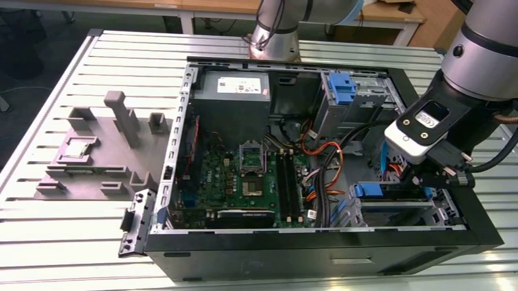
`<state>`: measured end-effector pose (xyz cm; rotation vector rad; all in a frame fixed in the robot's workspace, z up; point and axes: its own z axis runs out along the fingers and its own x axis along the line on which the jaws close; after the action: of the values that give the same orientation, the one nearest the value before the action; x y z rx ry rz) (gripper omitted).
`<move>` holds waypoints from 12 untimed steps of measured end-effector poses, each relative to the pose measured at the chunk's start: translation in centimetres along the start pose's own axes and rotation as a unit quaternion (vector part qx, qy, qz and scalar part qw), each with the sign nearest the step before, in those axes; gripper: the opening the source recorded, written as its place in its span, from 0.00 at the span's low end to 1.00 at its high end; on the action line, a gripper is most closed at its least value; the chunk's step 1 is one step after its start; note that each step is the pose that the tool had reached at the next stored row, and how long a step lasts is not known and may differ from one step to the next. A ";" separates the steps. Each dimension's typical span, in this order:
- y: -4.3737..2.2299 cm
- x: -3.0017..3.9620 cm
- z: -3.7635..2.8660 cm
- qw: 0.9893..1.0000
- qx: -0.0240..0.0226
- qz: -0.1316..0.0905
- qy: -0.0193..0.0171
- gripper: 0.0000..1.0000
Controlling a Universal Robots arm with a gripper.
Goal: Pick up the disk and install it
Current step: 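Insert the first disk wire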
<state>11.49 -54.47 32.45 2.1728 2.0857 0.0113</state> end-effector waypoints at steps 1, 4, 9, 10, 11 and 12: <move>0.00 0.00 0.00 1.000 0.000 0.000 0.000 0.17; -0.01 0.01 0.05 1.000 0.000 0.000 0.001 0.18; 0.06 -0.05 -0.64 1.000 0.000 0.000 0.000 0.24; 0.09 -0.07 -0.86 1.000 0.000 0.000 0.000 0.24; 0.10 -0.09 -1.06 1.000 0.000 0.000 0.000 0.24; 0.12 -0.10 -1.23 1.000 0.000 0.000 0.000 0.24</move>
<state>11.49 -54.47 33.69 2.1733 2.0855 0.0115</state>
